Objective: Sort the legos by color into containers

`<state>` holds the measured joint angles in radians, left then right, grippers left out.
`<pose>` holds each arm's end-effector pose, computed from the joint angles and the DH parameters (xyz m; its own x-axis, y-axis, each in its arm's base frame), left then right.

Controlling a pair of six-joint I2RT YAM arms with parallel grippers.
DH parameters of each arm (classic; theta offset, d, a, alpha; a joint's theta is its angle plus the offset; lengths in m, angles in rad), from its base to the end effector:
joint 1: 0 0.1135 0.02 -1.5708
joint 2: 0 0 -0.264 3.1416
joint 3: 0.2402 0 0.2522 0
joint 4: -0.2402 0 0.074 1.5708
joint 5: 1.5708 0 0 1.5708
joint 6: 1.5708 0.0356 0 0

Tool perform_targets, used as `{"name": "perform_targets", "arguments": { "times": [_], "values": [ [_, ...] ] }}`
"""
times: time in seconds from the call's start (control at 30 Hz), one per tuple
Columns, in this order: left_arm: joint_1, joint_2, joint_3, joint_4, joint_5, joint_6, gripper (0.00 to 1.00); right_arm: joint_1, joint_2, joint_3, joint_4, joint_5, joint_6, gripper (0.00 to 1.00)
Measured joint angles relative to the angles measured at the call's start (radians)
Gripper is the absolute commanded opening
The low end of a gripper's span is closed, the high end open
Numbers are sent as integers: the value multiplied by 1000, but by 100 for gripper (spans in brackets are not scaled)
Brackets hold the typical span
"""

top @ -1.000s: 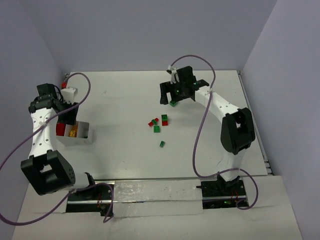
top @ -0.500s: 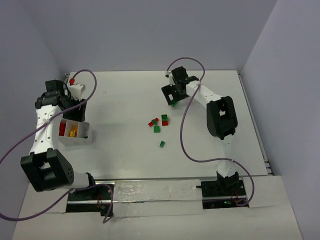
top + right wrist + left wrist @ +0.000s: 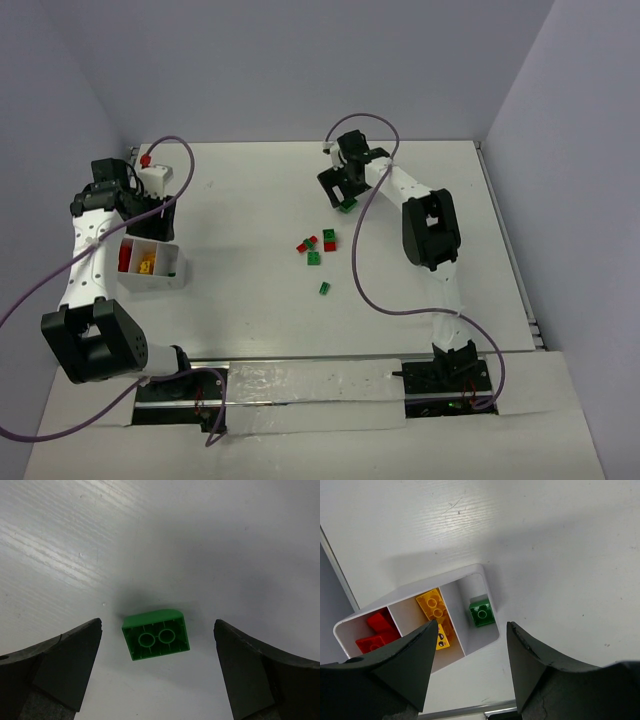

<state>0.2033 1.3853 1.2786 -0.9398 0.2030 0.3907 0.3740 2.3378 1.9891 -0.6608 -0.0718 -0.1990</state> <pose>0.2715 0.0486 0.3123 -0.8216 0.2115 -0.5294 0.2314 0.9724 0.0293 0.4759 0.1895 0.1836 -0.6934 -0.4840 -0.5338 -0.5478 0.8353 -0.0457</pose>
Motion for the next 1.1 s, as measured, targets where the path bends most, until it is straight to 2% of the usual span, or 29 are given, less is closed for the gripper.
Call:
{"name": "perform_targets", "arguments": {
  "times": [0.2, 0.33, 0.4, 0.73, 0.9, 1.1],
  "values": [
    [0, 0, 5, 0, 14, -13, 66, 0, 45, 59, -54, -9, -15, 92],
    [-1, 0, 10, -1, 19, -18, 66, 0, 47, 66, -78, -9, -28, 75],
    [-3, 0, 11, 0, 23, -22, 65, 0, 47, 66, -86, -9, -35, 70],
    [-9, 26, 49, 1, 82, -69, 65, 0, 47, 66, -112, -18, -55, 53],
    [-13, 51, 70, 8, 169, -112, 67, -1, 44, 60, -107, -23, -60, 51],
    [-18, 59, 71, 43, 393, -214, 68, -2, -67, -75, -73, -146, -53, 51]
  ]
}}
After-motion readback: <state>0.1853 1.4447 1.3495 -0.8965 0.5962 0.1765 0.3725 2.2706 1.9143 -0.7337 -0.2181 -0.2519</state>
